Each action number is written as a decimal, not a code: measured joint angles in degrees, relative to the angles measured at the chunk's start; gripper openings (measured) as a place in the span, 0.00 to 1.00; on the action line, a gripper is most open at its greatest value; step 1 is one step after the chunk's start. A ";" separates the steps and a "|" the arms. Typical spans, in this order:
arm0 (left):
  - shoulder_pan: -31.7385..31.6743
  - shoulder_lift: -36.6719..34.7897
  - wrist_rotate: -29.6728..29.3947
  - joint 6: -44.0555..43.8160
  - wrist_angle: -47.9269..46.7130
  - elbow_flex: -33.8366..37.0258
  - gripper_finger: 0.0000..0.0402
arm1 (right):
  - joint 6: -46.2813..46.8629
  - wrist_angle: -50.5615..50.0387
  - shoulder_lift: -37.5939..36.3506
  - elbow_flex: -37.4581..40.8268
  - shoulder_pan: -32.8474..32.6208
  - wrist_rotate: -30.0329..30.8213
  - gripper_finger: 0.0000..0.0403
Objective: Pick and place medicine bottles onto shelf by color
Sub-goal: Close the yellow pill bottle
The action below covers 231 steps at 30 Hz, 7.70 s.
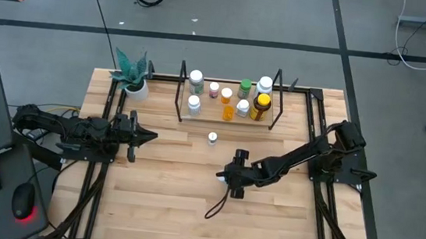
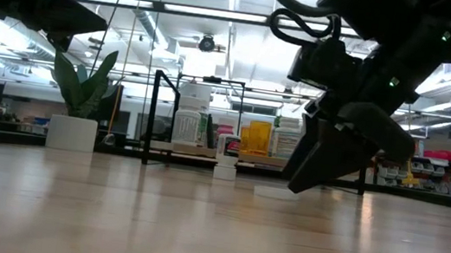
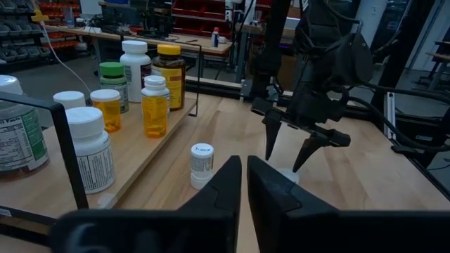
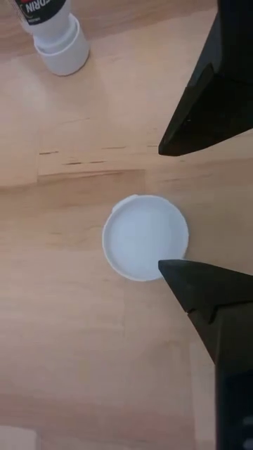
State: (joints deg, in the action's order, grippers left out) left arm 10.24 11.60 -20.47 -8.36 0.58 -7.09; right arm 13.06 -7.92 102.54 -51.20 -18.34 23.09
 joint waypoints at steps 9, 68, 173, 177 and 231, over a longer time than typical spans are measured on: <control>0.00 0.00 0.00 0.00 0.00 0.00 0.07 | -0.19 0.04 0.00 0.00 -0.08 0.00 0.65; 0.02 0.02 0.00 0.02 0.00 0.00 0.09 | -9.20 18.92 0.19 0.00 2.39 -2.78 0.65; 0.00 0.00 0.02 0.02 -0.16 -0.02 0.09 | -7.27 -34.05 12.06 -36.96 10.85 -24.63 0.78; 0.00 -0.01 0.03 0.02 -0.08 -0.04 0.08 | -10.06 -37.94 17.01 -42.92 9.88 -24.74 0.78; 0.00 0.02 -0.02 0.02 -0.15 -0.04 0.08 | -16.35 -42.45 24.50 -47.16 10.73 -23.15 0.77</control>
State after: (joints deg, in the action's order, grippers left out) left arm 10.24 11.62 -20.49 -8.34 0.43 -7.14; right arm -3.29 -50.37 127.04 -98.37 -7.61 -0.05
